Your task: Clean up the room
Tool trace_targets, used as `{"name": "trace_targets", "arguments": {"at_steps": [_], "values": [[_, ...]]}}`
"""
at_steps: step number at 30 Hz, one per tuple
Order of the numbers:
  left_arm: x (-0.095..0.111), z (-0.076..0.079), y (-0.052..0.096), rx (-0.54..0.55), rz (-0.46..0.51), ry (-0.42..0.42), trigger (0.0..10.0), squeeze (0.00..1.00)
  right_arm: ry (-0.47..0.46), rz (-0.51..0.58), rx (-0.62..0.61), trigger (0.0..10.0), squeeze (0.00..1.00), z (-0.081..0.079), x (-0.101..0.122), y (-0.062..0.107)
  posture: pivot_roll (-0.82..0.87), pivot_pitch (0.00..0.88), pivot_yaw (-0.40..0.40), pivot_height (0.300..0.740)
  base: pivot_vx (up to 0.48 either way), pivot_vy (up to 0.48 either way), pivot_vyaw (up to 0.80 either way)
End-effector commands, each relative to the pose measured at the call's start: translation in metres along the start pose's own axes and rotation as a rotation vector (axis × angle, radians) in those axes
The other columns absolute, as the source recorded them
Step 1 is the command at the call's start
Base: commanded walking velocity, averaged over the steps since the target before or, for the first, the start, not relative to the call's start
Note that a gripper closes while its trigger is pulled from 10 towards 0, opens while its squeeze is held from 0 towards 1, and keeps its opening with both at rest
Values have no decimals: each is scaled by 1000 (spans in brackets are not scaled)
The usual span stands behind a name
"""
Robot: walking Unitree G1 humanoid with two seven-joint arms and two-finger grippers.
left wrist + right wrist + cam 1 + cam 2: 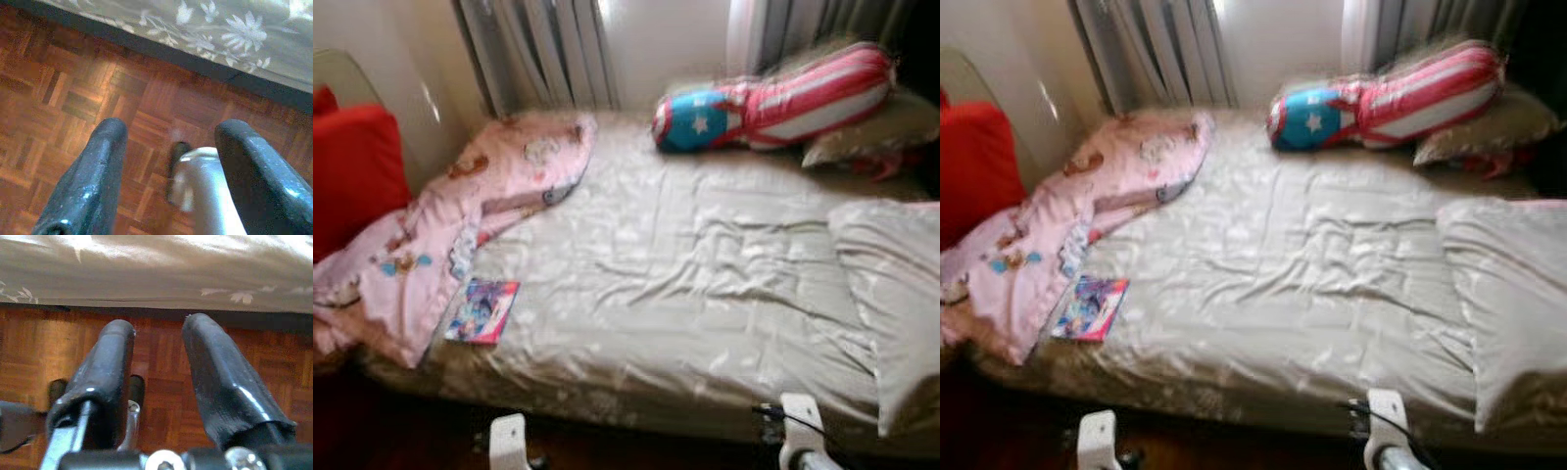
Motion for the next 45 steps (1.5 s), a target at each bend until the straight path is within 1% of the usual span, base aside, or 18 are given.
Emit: {"name": "trace_targets", "arguments": {"at_steps": [1, 6, 7, 8, 32, 45], "values": [[-5, -11, 1, 21, -21, -17, 10000, 0, -5, 13, 30, 10000, 1000, -11, 4, -2, -12, 35, 31, 740, 0, 480, 0], [-5, -11, 1, 22, -22, -14, 10000, 0, -4, 13, 32, 10000, 1000, -11, 4, -2, -11, 35, 30, 740, 0, 480, 0], [-5, -11, 1, 22, -22, -14, 10000, 0, 0, 13, 30, 10000, 976, -10, 4, -2, -11, 35, 30, 740, 0, 480, 0], [-5, -11, 1, 22, -21, -14, 10000, 0, 2, 12, 28, 10000, 0, -10, 4, -2, -10, 35, 30, 740, 0, 480, 0], [-5, -11, 1, 22, -20, -14, 10000, 0, 10, 8, 30, 10000, 0, -11, 3, -2, -6, 32, 31, 740, 0, 480, 0], [-7, -11, 1, 20, -21, -20, 10000, 0, 14, 5, 32, 10000, 0, -10, 2, -2, -7, 13, 33, 740, 0, 431, 0]]}}
Point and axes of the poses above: a point about 5 cm out from each wrist's last joint towards the gripper, its own y axis pointing back from the gripper into the wrist, its own x axis along the axis of the wrist's last joint, z = x × y, the point moved 1 cm from there along -y, pointing out of the wrist towards the gripper, and after that the axes turned 15 degrees about -y, right-handed, at the moved point
